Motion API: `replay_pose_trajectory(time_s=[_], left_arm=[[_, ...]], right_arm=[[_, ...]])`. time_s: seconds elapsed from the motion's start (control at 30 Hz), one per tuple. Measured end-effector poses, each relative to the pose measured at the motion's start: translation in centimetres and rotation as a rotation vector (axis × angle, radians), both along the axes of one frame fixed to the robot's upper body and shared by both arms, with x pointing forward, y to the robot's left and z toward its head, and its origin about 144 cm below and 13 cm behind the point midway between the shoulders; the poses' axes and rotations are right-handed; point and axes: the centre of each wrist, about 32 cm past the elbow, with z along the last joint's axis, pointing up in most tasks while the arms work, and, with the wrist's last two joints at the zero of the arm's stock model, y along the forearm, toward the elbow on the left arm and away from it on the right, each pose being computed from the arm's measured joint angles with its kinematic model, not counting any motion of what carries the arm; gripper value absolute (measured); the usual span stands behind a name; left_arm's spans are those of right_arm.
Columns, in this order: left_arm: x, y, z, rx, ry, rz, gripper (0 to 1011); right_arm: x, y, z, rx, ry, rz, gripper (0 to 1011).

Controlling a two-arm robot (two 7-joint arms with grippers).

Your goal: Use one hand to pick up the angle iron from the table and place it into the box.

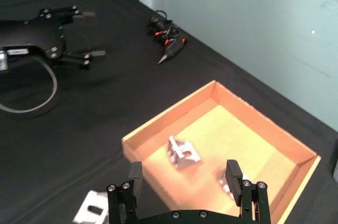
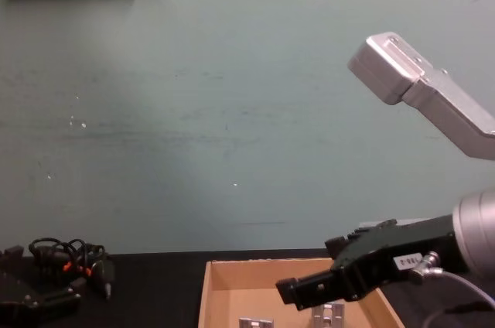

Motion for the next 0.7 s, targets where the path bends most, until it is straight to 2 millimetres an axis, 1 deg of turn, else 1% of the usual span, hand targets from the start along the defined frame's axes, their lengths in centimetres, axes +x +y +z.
replay_pose_trajectory(time_s=[0.3, 0.5, 0.7], left_arm=[[0.0, 0.0, 0.0, 0.000, 0.000, 0.000, 1000], [0.0, 0.0, 0.0, 0.000, 0.000, 0.000, 1000], [0.0, 0.0, 0.0, 0.000, 0.000, 0.000, 1000]], right_arm=[[-1.9, 0.6, 1.2, -0.036, 0.078, 0.037, 1003], [-2.7, 1.9, 0.9, -0.066, 0.127, 0.049, 1003], [-2.8, 3.0, 0.4, -0.082, 0.160, 0.043, 1003]])
